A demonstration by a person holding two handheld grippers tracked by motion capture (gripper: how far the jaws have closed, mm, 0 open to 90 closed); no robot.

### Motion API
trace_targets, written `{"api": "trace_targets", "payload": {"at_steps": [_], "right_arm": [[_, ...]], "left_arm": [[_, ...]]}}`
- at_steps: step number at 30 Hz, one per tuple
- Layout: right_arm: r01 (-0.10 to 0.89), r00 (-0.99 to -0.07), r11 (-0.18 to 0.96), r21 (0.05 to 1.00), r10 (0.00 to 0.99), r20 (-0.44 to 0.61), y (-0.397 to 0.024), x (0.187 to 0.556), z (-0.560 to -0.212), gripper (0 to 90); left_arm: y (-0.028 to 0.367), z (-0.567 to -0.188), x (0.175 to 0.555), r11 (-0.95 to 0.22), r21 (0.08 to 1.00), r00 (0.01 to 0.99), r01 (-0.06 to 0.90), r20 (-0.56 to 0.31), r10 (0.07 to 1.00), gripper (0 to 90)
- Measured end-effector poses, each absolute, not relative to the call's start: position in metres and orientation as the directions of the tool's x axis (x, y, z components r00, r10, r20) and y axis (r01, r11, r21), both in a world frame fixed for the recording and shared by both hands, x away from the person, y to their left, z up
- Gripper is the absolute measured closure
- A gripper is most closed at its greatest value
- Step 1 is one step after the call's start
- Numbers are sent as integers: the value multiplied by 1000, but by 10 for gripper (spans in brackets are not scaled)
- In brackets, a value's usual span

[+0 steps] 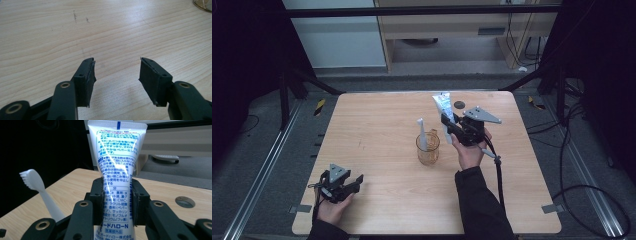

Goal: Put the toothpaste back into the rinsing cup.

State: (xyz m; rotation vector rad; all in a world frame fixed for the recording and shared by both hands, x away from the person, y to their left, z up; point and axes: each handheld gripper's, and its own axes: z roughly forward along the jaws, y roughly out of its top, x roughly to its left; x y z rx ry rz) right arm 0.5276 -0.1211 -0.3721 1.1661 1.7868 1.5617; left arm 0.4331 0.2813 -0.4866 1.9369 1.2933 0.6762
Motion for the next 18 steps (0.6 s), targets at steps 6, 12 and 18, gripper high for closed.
{"api": "trace_targets", "payload": {"at_steps": [6,12,18], "right_arm": [[268,-535,-20,963,828,166,-109,536,-377,684],[265,-550,-23,964,817,171,-96,545,-380,684],[270,-565,-32,962,804,186,-87,553,-387,684]], "left_arm": [[282,-487,434,-250,786,361,566,36,932,456],[282,-487,434,-252,785,364,566,36,931,458],[282,-487,434,-251,785,363,566,36,931,460]]}}
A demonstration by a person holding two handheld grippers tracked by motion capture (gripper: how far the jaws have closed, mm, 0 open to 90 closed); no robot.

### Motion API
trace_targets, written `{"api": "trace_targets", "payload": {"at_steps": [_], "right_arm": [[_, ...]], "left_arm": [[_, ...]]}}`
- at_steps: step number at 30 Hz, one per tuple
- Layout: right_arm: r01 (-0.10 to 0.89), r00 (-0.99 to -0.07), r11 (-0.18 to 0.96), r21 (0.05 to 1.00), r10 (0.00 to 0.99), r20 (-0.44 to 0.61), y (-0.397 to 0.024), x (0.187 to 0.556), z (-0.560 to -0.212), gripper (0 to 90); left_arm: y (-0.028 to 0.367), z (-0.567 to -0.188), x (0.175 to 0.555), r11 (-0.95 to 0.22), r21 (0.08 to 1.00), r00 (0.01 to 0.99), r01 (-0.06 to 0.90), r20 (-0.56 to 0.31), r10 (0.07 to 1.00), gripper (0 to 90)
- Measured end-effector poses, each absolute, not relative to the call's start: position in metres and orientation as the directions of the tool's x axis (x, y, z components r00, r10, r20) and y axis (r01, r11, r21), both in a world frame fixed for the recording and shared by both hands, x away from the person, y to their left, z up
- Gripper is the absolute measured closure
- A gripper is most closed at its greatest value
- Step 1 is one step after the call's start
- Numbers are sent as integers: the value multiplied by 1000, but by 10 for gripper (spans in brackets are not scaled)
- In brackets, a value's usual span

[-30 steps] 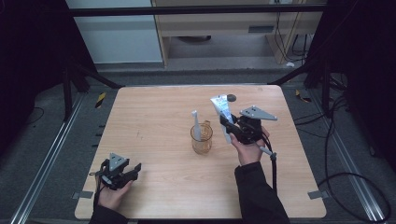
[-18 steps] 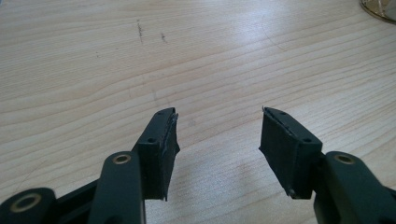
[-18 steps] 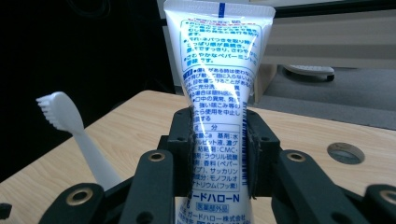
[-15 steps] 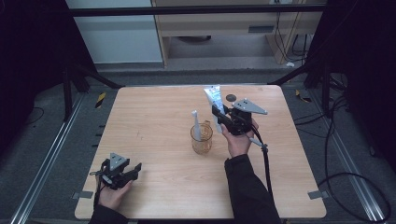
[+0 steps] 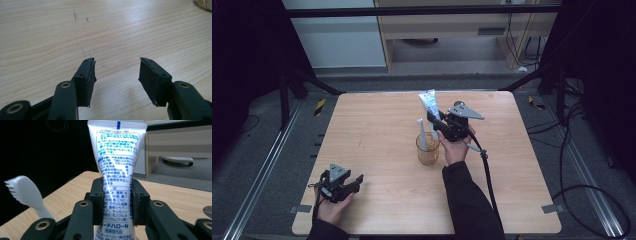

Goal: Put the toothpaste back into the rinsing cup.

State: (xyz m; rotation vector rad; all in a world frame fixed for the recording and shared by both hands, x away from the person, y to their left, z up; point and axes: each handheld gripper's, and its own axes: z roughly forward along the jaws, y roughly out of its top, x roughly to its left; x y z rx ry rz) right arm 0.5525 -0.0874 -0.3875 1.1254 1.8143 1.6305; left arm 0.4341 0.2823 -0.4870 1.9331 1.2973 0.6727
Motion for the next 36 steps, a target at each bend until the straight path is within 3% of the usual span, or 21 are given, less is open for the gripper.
{"api": "trace_targets", "payload": {"at_steps": [24,36], "right_arm": [[357,-565,28,934,802,192,-69,559,-427,672],[384,-583,57,921,789,195,-73,555,-431,641]], "left_arm": [[283,-487,434,-255,783,363,567,40,931,464],[283,-487,434,-254,784,361,567,40,932,464]]}}
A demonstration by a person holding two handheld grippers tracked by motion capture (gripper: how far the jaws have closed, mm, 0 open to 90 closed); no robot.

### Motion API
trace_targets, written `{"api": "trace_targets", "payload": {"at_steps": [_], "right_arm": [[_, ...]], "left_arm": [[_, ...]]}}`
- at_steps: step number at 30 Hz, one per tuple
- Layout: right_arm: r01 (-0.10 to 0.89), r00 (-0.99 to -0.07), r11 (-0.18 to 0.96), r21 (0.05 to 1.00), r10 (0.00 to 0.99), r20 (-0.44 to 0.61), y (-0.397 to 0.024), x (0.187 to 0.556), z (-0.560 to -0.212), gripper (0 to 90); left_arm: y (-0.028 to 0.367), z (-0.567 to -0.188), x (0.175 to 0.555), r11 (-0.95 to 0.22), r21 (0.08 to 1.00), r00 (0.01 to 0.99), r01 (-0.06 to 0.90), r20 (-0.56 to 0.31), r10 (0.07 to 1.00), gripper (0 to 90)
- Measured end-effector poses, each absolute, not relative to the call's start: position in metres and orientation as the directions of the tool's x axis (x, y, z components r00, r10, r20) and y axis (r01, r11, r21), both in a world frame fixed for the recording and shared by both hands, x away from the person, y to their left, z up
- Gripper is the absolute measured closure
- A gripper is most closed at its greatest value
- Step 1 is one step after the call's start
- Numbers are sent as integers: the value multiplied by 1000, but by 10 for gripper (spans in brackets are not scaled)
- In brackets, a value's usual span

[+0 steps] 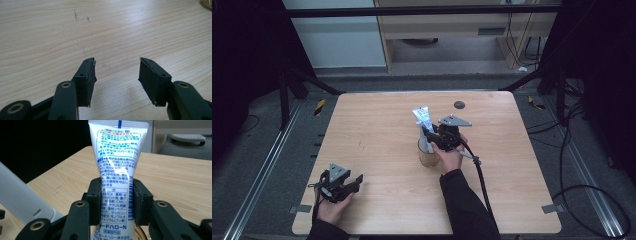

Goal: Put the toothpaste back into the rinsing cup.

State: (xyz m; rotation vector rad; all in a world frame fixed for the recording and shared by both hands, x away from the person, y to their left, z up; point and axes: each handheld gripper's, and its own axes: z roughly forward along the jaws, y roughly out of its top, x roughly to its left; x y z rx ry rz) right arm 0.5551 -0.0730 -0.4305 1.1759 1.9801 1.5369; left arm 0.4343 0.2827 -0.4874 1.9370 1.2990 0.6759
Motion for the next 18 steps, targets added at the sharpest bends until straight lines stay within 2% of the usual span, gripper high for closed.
{"api": "trace_targets", "payload": {"at_steps": [11,18], "right_arm": [[411,-605,87,907,771,200,-83,548,-420,614],[423,-609,143,895,776,164,-85,540,-417,649]], "left_arm": [[283,-488,434,-255,782,361,568,42,932,464],[282,-487,433,-260,782,362,566,47,931,464]]}}
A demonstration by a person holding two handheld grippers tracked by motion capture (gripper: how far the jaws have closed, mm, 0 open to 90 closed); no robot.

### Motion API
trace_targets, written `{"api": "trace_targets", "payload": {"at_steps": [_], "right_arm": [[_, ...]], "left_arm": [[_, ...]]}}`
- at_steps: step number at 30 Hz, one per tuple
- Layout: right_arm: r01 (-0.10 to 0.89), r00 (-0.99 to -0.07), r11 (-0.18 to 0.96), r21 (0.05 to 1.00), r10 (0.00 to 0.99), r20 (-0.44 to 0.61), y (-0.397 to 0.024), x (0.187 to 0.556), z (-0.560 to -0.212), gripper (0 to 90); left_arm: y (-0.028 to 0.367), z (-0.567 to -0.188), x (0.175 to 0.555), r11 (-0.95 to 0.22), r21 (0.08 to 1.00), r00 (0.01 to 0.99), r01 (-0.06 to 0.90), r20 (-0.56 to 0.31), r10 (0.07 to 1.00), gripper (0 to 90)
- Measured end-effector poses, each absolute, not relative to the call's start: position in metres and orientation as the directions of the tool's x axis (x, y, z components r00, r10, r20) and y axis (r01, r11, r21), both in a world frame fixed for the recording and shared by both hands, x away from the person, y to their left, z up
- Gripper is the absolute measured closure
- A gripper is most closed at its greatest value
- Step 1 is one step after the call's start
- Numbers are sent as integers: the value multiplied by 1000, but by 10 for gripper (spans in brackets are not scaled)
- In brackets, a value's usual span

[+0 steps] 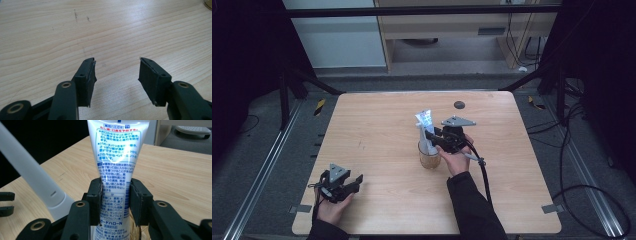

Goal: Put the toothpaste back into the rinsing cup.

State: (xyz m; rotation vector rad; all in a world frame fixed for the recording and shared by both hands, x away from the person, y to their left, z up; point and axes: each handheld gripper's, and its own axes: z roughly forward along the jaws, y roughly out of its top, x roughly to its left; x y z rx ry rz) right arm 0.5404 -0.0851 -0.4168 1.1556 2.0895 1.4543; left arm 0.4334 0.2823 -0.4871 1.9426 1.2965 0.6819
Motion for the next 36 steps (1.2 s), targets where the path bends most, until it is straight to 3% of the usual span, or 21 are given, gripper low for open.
{"api": "trace_targets", "payload": {"at_steps": [14,24,30,36], "right_arm": [[462,-622,288,839,780,75,-86,523,-427,598],[455,-642,263,851,758,109,-115,504,-407,242],[499,-557,263,825,827,73,-159,482,-425,126],[544,-464,225,808,883,67,-200,467,-448,100]], "left_arm": [[282,-487,433,-260,781,363,567,47,931,464],[283,-488,433,-254,779,360,574,39,932,459],[284,-489,434,-245,775,356,582,28,934,444],[286,-490,436,-231,772,352,592,10,936,412]]}}
